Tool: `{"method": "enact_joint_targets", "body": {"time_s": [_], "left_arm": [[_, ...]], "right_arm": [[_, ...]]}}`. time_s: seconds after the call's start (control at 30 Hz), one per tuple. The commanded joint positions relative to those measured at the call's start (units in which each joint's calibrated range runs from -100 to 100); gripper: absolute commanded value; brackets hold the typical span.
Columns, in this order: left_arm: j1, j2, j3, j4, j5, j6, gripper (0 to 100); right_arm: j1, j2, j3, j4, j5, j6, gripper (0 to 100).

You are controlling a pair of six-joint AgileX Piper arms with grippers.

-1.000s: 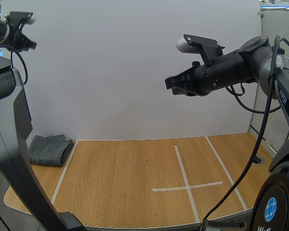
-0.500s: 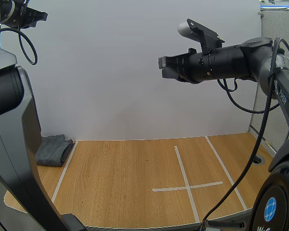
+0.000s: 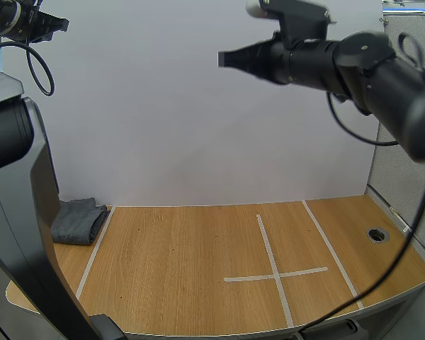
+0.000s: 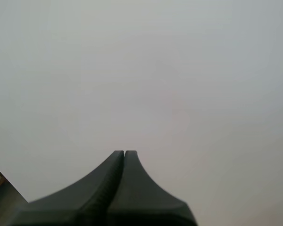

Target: Fold the towel

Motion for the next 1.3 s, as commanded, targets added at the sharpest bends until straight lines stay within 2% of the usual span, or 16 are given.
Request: {"method": "enact_joint_targets", "body": {"time_s": [0.0,0.07,0.23,0.33,0.6,1.03,1.13,1.17,1.27], "left_arm": [[0.11,-0.4,-0.3,-1.2,0.0,-0.6,0],[0.11,-0.4,-0.3,-1.2,0.0,-0.6,0],[0.11,-0.4,-0.3,-1.2,0.0,-0.6,0],[0.11,-0.4,-0.3,-1.2,0.0,-0.6,0],[0.11,-0.4,-0.3,-1.2,0.0,-0.6,0],[0.11,-1.5,0.1,-1.9,0.0,-0.8,0],[-0.31,-7.0,4.1,-0.9,0.0,-5.0,0],[-0.55,-8.9,5.9,-0.3,-3.1,-6.9,0],[-2.53,-16.0,14.7,3.4,-22.6,-14.2,0]], "right_arm": [[0.4,-6.6,-0.4,-12.3,-2.0,6.3,0],[0.0,-10.8,-0.4,-16.1,0.1,7.5,0],[-1.5,-20.6,-0.4,-20.8,7.7,7.5,0],[-1.6,-26.7,-0.4,-21.2,12.0,7.5,0],[-1.6,-39.3,-0.4,-21.2,11.7,7.5,0],[-1.5,-40.2,-3.0,-21.2,11.6,7.5,0],[-1.5,-40.2,-3.0,-21.2,11.6,7.5,0],[-1.5,-40.2,-3.0,-21.2,11.6,7.5,0],[-1.5,-40.2,-3.0,-21.2,11.6,7.5,0]]}}
